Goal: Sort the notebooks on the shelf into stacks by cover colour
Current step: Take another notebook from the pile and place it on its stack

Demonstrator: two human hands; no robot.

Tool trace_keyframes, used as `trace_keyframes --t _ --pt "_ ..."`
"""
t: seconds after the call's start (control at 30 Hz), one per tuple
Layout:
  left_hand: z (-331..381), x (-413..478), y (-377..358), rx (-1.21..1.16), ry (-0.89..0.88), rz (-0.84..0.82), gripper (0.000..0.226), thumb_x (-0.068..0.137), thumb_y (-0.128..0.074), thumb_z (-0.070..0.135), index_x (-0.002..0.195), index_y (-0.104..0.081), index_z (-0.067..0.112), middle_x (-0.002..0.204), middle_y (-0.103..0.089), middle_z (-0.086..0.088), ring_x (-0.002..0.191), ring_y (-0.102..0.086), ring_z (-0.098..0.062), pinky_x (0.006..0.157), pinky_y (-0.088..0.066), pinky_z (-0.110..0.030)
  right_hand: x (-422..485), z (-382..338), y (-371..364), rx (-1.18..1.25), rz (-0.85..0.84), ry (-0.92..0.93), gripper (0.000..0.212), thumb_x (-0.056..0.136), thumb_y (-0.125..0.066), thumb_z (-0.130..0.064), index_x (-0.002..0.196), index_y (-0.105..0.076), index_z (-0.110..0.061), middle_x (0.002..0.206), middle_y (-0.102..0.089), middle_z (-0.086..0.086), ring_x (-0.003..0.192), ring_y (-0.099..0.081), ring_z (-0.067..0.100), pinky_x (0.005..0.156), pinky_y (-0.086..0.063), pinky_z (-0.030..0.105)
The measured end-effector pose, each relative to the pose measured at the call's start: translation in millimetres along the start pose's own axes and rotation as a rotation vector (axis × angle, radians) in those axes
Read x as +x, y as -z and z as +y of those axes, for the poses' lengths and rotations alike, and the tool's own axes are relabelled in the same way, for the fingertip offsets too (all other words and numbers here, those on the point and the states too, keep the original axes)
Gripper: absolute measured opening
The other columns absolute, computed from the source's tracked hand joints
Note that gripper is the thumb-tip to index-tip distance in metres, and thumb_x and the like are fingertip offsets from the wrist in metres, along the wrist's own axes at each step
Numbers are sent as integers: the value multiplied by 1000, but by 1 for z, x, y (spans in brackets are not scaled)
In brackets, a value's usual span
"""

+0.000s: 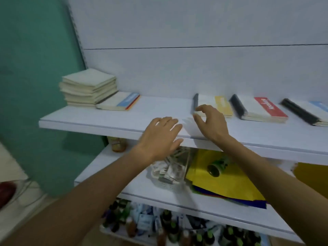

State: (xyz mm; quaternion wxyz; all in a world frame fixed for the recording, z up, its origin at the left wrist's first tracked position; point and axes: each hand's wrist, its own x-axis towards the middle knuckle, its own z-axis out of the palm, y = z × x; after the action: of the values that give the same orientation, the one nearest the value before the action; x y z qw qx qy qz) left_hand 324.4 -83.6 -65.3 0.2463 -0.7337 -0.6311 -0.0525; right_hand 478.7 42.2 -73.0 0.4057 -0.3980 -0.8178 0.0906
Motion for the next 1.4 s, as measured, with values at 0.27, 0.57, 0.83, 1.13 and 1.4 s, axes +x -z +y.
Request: trace_keyframes --t 0.27,0.57,0.83,1.13,1.4 --pt "-117 -98 -9 -52 383 -38 50 98 -34 48 143 -38 25 152 -33 4 139 -27 -16 111 -21 -34 14 -107 -96 -6 -265 199 32 96 -49 -36 119 -60 -16 127 -59 6 115 -53 24 94 -37 35" --pt "-176 -97 -49 -215 411 106 50 86 -40 46 108 -69 11 109 -69 -7 97 -65 -27 79 -52 -40 74 -139 -175 -2 -369 237 33 96 -49 -35 122 -57 -18 130 -56 4 115 -51 22 96 -40 33" --pt "-249 -80 -65 -504 607 102 35 92 -54 37 121 -60 20 124 -62 3 114 -53 -17 98 -44 -36 149 -185 -247 -143 -436 318 56 91 -56 -40 139 -41 -16 142 -43 9 127 -42 27 100 -39 38" --pt "-313 -63 -90 -764 553 54 22 93 -53 37 109 -64 26 105 -65 13 100 -61 -7 90 -49 -30 165 -188 -279 -384 -487 263 60 93 -35 -60 135 -44 -17 132 -52 7 120 -48 27 93 -43 38" --pt "-369 -34 -100 -1068 650 -12 12 92 -53 29 86 -63 24 87 -70 5 70 -69 -16 69 -56 -35 114 -212 -240 -479 -417 285 40 99 -39 -41 136 -43 -27 133 -53 -3 115 -54 19 86 -48 32"
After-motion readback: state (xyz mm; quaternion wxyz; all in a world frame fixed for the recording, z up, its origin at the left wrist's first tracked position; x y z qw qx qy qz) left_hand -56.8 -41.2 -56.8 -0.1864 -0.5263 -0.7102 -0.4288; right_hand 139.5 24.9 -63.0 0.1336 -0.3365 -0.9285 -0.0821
